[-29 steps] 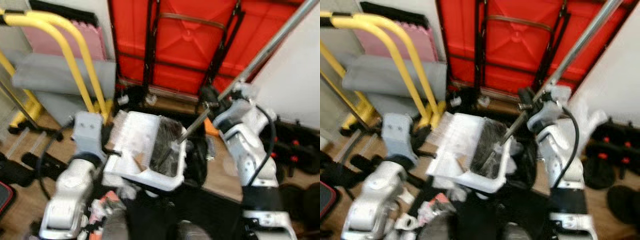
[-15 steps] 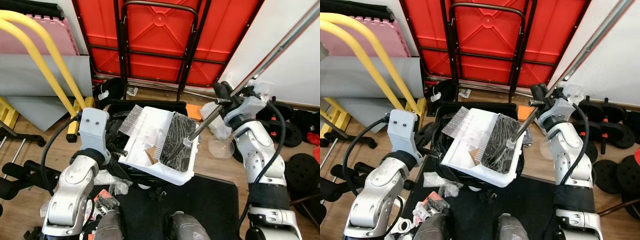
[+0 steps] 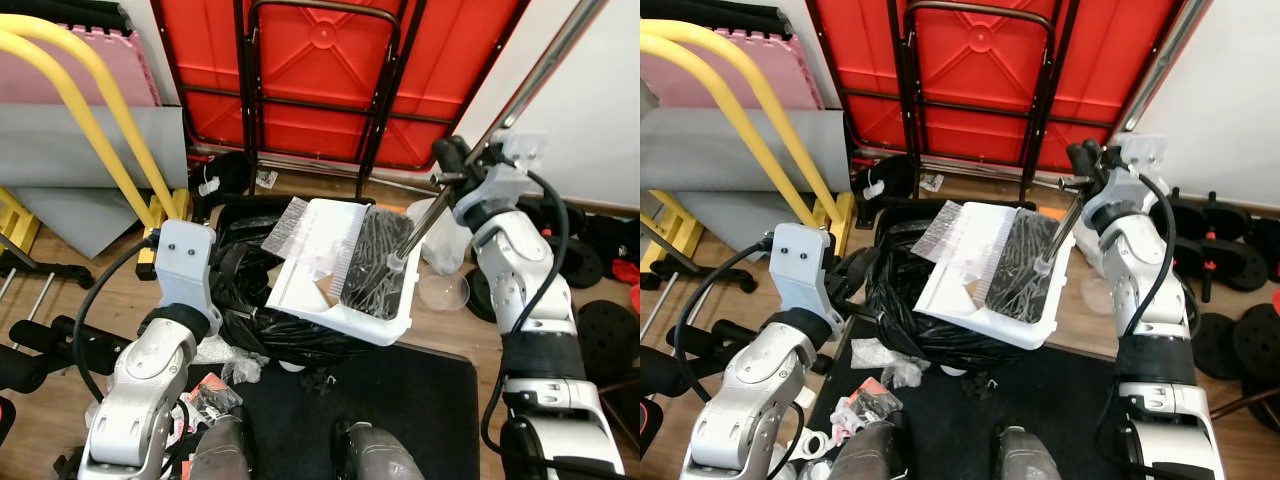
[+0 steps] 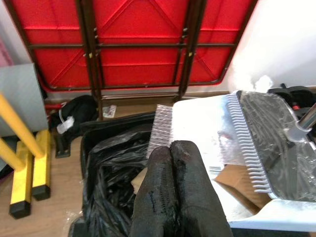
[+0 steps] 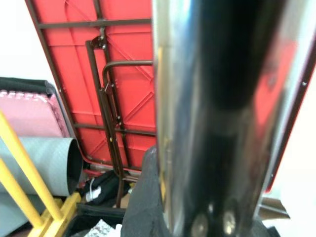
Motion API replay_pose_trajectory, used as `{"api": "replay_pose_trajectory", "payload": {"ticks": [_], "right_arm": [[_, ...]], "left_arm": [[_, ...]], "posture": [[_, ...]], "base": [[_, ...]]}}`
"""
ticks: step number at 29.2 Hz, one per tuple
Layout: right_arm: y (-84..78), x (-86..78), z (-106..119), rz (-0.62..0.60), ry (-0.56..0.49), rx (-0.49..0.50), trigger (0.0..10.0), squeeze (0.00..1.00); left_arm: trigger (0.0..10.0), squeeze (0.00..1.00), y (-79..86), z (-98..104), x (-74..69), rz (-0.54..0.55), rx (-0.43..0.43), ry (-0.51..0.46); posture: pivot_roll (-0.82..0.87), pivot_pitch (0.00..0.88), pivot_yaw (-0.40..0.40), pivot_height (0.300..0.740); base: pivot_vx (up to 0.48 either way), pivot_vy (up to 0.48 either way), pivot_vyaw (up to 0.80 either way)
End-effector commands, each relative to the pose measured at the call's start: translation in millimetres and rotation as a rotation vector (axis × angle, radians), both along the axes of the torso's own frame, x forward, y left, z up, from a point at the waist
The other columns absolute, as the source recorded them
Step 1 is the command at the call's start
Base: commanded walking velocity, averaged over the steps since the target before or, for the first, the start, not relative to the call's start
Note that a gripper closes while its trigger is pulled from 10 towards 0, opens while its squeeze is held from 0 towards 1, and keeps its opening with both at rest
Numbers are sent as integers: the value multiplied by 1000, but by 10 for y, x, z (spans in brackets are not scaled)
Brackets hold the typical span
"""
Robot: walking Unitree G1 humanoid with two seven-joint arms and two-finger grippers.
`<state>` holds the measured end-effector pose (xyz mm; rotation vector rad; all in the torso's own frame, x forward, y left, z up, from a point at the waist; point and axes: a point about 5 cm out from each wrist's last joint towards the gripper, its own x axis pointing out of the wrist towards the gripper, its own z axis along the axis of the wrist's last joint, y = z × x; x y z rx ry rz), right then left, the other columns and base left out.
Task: Sweep floor
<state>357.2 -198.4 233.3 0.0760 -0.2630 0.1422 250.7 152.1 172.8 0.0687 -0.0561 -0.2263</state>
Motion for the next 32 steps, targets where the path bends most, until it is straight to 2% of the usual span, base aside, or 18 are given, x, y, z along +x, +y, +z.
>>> {"api": "replay_pose_trajectory", "payload": {"ticks": [1,2,3,5,6,8,10,13,15,18,26,32], "right_arm": [[-15,6,134,-3,-76,-26,10000,0],[-3,46,156,-9,-76,-67,10000,0],[-3,46,156,-9,-76,-67,10000,0],[46,145,212,-19,-81,-152,10000,0],[46,145,212,-19,-81,-152,10000,0],[99,231,271,-16,-86,-212,10000,0],[246,321,366,22,-104,-325,10000,0],[309,351,399,36,-108,-376,10000,0],[444,423,469,39,-118,-487,10000,0],[510,475,535,22,-127,-528,10000,0],[624,560,673,8,-146,-551,10000,0],[679,587,690,13,-146,-593,10000,0]], "left_arm": [[10000,0,-21,-53,-33,-22,-3,34],[10000,0,-24,-46,-46,-24,-14,35],[10000,0,-24,-46,-46,-24,-14,35],[10000,0,-49,-27,-82,-35,-33,38],[10000,0,-49,-27,-82,-35,-33,38],[10000,0,-77,-9,-114,-47,-44,41],[10000,0,-107,-3,-148,-61,-35,42],[10000,0,-117,-2,-159,-66,-30,41],[10000,0,-122,0,-171,-63,-22,40],[10000,0,-122,9,-183,-53,-19,38],[10000,0,-130,45,-255,-53,-10,41],[10000,0,-136,56,-285,-59,-1,43]], "posture": [[-68,320,-121,740],[-66,326,-121,740],[-66,326,-121,740],[-65,339,-122,740],[-65,339,-122,740],[-65,344,-124,740],[-59,355,-131,740],[-59,355,-131,740],[-59,364,-144,740],[-57,369,-149,740],[-46,393,-149,740],[-43,404,-148,740]], "base": [[0,0,0],[0,0,0],[0,0,0],[0,0,0],[0,0,0],[0,0,0],[0,0,0],[0,0,0],[0,0,0],[0,0,0],[0,0,0],[0,0,0]]}}
